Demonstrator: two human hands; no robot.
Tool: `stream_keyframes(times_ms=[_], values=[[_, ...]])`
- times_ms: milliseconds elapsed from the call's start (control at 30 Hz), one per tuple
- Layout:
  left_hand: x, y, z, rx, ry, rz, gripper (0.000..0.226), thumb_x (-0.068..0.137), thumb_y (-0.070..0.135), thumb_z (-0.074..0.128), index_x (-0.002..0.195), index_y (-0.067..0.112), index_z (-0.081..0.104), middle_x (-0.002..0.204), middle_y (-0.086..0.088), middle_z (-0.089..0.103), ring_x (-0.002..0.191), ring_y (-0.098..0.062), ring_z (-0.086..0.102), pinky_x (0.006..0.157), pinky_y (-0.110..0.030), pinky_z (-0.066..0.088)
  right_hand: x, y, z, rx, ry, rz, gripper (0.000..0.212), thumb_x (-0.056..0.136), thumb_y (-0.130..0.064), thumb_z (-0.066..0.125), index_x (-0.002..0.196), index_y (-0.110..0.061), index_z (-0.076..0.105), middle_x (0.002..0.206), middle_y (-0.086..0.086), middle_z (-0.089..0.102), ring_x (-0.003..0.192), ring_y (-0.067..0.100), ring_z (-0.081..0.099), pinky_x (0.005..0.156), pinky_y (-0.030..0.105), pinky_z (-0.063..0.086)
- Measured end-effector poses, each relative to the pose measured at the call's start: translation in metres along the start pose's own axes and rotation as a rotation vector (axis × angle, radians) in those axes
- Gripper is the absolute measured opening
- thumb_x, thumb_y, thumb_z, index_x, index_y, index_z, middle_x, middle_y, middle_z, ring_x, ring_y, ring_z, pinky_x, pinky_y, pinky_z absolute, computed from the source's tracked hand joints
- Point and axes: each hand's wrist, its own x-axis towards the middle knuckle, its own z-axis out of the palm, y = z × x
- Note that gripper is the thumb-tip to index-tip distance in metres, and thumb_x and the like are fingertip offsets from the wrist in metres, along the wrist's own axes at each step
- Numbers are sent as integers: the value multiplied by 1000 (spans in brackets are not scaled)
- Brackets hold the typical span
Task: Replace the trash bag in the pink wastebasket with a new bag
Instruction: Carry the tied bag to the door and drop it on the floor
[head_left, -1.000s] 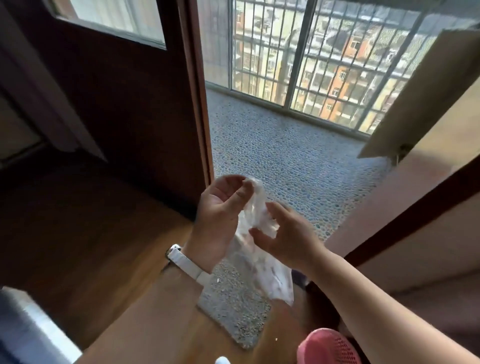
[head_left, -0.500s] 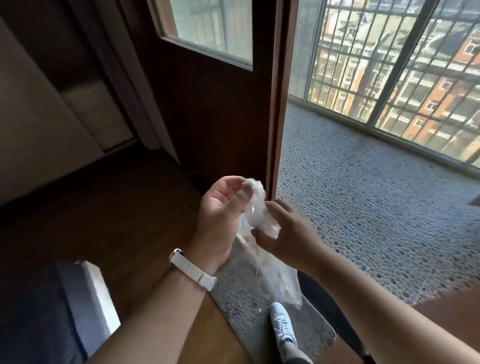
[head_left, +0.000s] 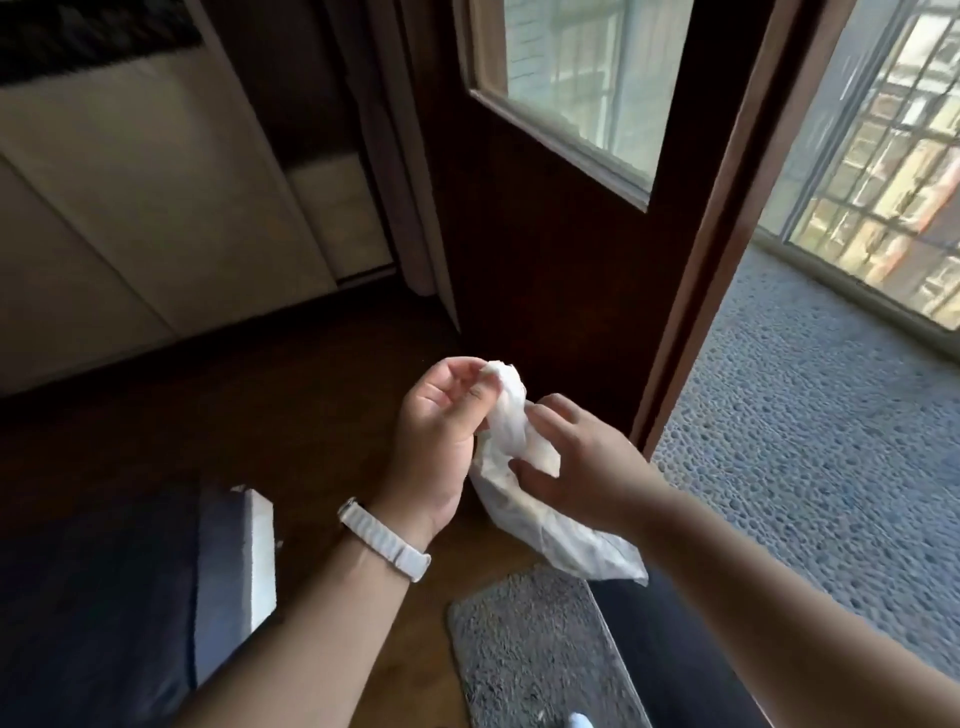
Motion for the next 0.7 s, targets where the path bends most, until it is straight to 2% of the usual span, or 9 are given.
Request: stream_keyframes(times_ms=[167,333,500,600,700], values=[[43,3,-42,-6,121,7,25,72,44,73,89,26,70,97,-7,69,97,-26,64,95,-48,50,72,-1,27,16,-70,-90,47,80,-49,58,119,-25,46,110,-6,55,80,17,61,59,23,36],[103,-2,-101,-53,188,21,24,73,43,73,89,26,71,96,-9,67,95,-27,60,94,-50,48,147,-10,68,47,-117,-124,46,80,-51,57,117,-25,50,101,-9,52,72,16,57,55,31,47],[177,-2,-173,-67,186,32,24,72,46,73,88,29,72,95,-5,68,98,-27,62,100,-55,46,239,-25,117,64,-97,-134,35,80,-42,67,104,-30,46,90,-20,38,63,6,43,52,15,30],[221,7,-219,-61,194,39,27,71,48,74,90,29,71,97,-6,68,101,-30,63,103,-60,44,298,-41,141,68,-115,-130,32,81,-44,66,102,-27,48,90,-20,39,65,8,48,53,24,43],[261,20,-259,-83,190,50,25,71,45,75,88,28,71,95,-6,68,100,-29,63,102,-58,44,353,-53,159,50,-117,-163,31,81,-47,64,100,-33,44,89,-20,39,64,7,47,54,27,45]])
